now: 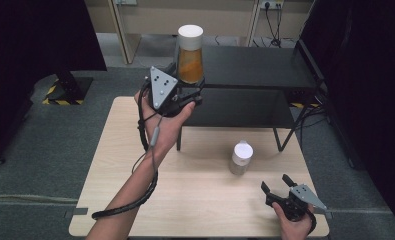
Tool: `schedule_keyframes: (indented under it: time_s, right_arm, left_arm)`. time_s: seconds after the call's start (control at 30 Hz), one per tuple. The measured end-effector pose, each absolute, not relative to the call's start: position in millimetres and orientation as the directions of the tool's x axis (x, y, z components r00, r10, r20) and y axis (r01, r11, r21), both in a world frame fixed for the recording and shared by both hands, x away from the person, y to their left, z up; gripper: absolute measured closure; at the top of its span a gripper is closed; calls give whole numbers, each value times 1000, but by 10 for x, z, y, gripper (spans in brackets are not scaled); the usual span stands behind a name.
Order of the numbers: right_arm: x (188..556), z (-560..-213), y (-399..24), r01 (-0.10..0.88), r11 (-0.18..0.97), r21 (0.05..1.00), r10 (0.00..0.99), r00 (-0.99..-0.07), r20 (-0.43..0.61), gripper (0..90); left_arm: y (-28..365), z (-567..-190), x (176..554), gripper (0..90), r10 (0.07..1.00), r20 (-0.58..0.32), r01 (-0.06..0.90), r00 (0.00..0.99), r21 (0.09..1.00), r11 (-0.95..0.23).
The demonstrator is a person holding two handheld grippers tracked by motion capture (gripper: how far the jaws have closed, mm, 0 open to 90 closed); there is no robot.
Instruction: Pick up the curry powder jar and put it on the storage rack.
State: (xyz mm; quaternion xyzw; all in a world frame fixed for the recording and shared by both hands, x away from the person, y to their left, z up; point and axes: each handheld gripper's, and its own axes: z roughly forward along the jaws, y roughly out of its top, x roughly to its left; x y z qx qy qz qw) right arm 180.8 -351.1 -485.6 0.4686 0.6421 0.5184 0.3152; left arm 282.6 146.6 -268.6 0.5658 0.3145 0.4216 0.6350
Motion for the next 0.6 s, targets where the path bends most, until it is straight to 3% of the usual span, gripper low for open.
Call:
schedule_keyframes:
  time_s: [0.6]
  right_arm:
    - [1808,-4853,-3501,274,29,961,929,-362,76,112]
  left_arm:
    - [1490,-3132,2582,180,868,108,-192,485,981,-15]
